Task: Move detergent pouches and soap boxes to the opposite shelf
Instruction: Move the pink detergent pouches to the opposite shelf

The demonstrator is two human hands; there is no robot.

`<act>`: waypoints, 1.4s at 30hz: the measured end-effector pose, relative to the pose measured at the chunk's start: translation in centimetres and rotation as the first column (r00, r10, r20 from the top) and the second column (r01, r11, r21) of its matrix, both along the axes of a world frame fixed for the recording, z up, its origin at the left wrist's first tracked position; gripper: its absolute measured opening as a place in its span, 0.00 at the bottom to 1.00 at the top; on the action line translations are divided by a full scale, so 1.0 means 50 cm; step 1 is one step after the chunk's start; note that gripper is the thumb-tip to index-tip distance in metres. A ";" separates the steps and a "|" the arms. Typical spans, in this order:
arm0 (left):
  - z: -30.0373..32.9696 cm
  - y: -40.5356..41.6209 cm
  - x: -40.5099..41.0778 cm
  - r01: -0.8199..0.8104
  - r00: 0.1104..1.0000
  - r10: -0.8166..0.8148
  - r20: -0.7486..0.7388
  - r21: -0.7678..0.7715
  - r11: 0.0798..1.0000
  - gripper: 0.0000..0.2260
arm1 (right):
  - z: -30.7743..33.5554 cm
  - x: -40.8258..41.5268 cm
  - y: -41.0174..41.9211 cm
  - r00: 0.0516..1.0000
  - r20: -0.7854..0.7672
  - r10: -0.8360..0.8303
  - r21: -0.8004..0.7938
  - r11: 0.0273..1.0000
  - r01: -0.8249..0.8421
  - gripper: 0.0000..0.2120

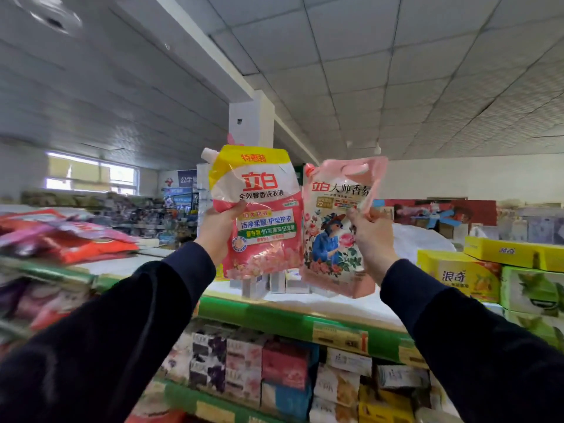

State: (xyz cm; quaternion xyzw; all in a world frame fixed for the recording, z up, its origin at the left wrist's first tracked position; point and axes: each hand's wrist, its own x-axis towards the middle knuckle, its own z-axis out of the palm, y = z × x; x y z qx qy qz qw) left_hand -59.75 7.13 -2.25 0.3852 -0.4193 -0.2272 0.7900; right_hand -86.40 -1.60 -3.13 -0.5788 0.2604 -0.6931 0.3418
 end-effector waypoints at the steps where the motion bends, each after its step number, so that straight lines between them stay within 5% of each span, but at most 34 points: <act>1: 0.005 0.030 0.017 -0.043 0.999 0.043 0.018 -0.004 0.999 0.07 | 0.003 0.021 0.011 0.998 0.011 0.055 0.001 0.998 -0.055 0.07; 10: -0.022 0.389 0.211 -0.396 0.916 0.391 0.095 0.042 0.917 0.09 | -0.011 0.300 0.162 0.838 0.059 0.542 0.099 0.832 -0.545 0.06; 18: -0.065 0.888 0.322 -0.754 0.657 0.751 0.069 0.100 0.650 0.13 | -0.053 0.623 0.505 0.454 0.092 0.886 0.155 0.438 -0.886 0.05; 25: -0.096 1.307 0.311 -0.930 0.357 0.929 0.097 0.123 0.345 0.04 | -0.097 0.805 0.868 0.124 0.068 0.990 0.195 0.109 -0.975 0.12; 31: -0.106 1.591 0.275 -0.985 0.096 0.993 0.063 0.151 0.085 0.04 | -0.119 0.901 1.141 -0.096 0.076 0.992 0.186 -0.109 -0.976 0.08; 35: -0.099 1.722 0.279 -0.987 -0.028 0.997 0.067 0.154 -0.038 0.15 | -0.117 0.966 1.282 -0.196 0.058 0.979 0.214 -0.204 -0.955 0.14; 39: -0.089 1.815 0.325 -0.975 -0.137 0.988 0.065 0.166 -0.147 0.12 | -0.103 1.041 1.388 -0.277 0.016 0.961 0.198 -0.274 -0.941 0.19; 42: -0.078 1.875 0.371 -0.965 -0.176 0.981 0.084 0.180 -0.189 0.11 | -0.096 1.117 1.453 -0.308 0.013 0.951 0.182 -0.305 -0.935 0.14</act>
